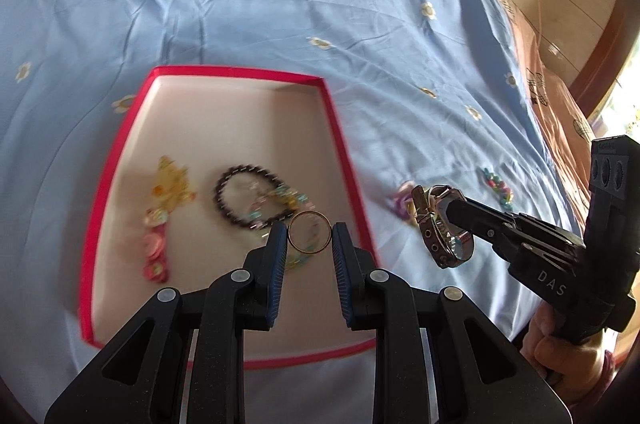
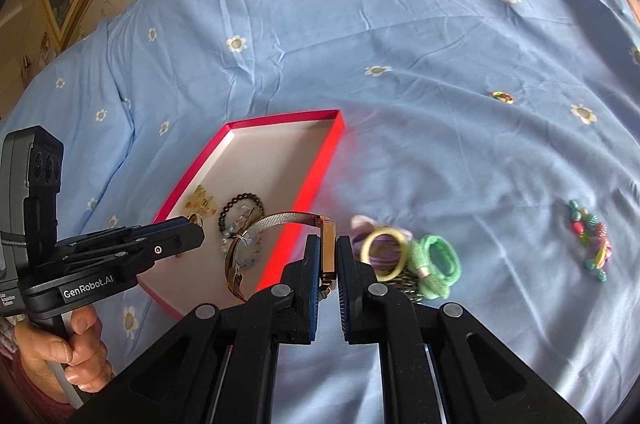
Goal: Organize jewelry
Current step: 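Carry the gold ring with the left gripper while the right gripper carries the watch over the box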
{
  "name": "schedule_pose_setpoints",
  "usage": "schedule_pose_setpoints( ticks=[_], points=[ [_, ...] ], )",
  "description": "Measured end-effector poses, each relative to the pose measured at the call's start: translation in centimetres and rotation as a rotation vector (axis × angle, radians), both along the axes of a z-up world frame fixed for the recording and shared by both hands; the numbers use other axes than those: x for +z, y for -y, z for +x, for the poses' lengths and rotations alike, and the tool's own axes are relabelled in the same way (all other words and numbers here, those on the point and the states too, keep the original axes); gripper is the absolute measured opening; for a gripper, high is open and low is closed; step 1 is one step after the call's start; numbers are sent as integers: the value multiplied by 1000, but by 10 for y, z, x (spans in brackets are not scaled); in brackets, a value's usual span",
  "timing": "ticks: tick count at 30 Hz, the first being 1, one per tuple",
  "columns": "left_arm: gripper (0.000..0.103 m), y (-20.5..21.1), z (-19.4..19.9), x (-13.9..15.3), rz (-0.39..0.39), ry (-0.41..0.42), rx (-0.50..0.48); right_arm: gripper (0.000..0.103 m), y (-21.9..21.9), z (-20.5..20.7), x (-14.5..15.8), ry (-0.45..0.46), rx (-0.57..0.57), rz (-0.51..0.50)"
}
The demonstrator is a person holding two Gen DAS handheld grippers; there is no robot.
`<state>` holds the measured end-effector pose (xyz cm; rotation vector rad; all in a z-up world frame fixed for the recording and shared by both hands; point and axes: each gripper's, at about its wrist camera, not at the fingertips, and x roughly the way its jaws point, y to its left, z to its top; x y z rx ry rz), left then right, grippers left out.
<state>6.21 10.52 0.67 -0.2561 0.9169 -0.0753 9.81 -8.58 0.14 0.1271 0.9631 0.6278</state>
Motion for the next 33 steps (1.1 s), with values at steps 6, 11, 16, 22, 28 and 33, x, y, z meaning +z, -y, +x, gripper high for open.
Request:
schedule_pose_setpoints(
  ticks=[6, 11, 16, 22, 28, 33],
  points=[
    [21, -19, -12, -8, 1, -17, 44, 8, -28, -8, -1, -2, 71, -5],
    [21, -32, -16, -16, -2, -32, 71, 8, -52, -12, -2, -2, 126, -13],
    [21, -40, -17, -22, -5, -43, 87, 8, -70, -13, -8, -7, 162, -31],
    [21, -47, -17, -29, -14, -51, 95, 8, -83, -9, -18, -18, 183, -63],
    [21, -49, -11, -38, -6, -71, 83, 8, -93, -5, -27, -18, 195, -99],
    [21, -50, -5, -49, 12, -104, 75, 8, -103, -2, -34, -5, 209, -152]
  ],
)
